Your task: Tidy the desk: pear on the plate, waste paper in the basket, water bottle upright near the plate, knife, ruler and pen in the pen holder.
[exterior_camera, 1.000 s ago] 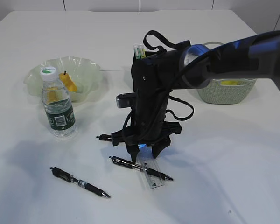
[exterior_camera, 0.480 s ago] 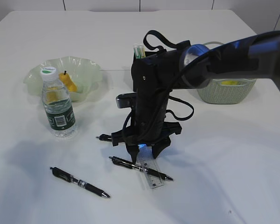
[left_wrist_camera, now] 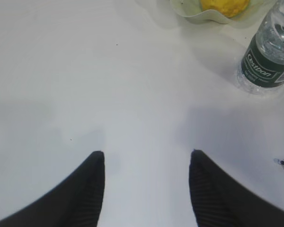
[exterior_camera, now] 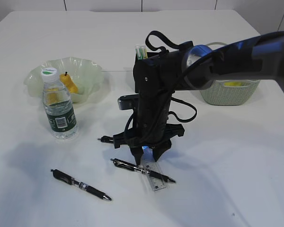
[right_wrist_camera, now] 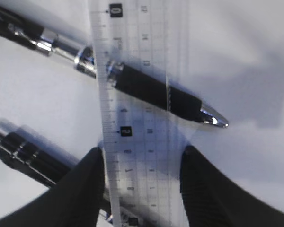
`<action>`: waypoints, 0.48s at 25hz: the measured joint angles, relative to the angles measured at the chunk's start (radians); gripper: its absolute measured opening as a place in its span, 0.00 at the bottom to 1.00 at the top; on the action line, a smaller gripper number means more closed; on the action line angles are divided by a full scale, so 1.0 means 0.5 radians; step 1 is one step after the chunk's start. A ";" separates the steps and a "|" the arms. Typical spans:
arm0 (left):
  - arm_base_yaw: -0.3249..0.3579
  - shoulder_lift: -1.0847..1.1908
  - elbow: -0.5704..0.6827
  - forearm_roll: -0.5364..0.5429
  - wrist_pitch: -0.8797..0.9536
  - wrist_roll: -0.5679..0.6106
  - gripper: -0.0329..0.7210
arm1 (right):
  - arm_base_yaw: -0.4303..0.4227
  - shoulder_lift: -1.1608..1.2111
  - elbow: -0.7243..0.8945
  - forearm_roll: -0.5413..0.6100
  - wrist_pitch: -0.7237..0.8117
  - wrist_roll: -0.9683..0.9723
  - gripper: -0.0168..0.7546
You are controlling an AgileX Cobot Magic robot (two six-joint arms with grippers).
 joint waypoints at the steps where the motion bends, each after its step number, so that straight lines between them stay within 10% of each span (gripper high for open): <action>1: 0.000 0.000 0.000 0.000 0.000 0.000 0.58 | 0.000 0.000 0.000 0.004 0.004 0.000 0.48; 12: 0.000 0.000 0.000 0.000 0.000 0.000 0.58 | 0.000 0.000 0.000 0.017 0.016 0.000 0.38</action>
